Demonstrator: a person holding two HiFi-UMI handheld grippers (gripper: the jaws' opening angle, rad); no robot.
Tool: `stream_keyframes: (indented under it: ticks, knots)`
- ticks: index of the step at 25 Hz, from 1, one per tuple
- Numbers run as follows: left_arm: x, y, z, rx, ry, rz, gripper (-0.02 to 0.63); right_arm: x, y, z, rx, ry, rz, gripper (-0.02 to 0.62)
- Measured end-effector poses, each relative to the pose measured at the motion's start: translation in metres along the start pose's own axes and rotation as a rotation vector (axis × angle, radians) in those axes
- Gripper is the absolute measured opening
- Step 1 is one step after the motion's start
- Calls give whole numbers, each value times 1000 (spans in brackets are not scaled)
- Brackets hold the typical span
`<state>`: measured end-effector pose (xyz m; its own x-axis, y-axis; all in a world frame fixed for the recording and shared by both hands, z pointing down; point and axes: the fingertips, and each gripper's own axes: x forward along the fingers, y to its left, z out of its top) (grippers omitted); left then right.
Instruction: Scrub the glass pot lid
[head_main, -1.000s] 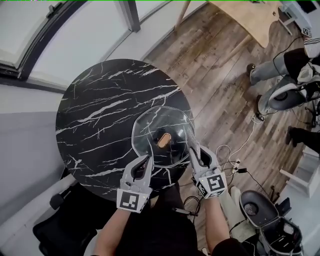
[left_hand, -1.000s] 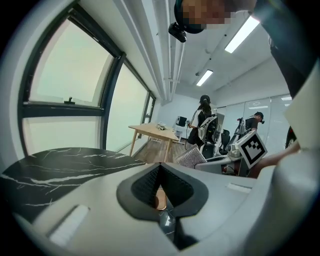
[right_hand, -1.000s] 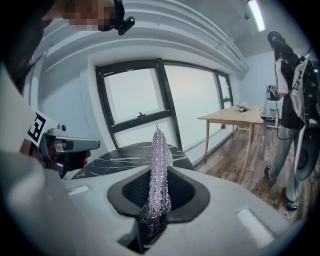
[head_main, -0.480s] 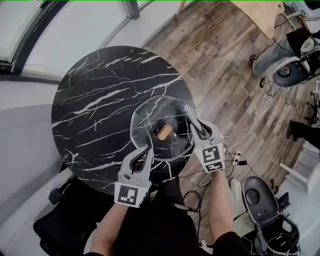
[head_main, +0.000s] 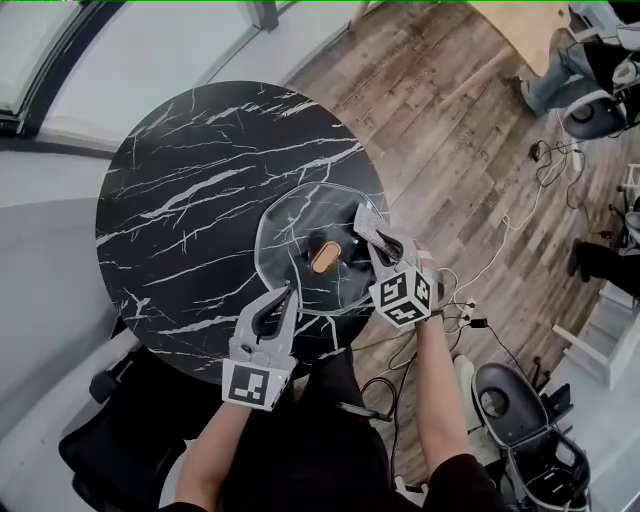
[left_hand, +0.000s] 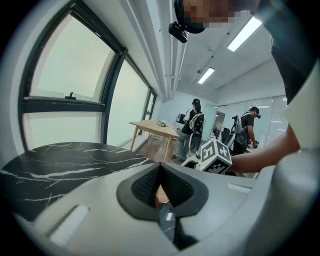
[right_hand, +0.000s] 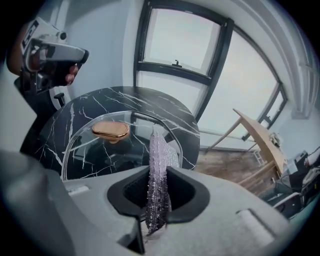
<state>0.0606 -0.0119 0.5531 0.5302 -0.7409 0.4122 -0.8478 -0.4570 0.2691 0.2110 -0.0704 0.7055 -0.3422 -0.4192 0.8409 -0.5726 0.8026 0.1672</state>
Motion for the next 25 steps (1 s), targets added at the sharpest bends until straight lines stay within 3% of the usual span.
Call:
stream_keyframes:
  ticks: [6,25]
  knots:
    - [-7,-5,-5,-1,-9,-11,2,6,12,-6,-36,41,10,77]
    - [-41,11,-13,-10,-30,-6,3,-10,46,-20,11,92,-58,80]
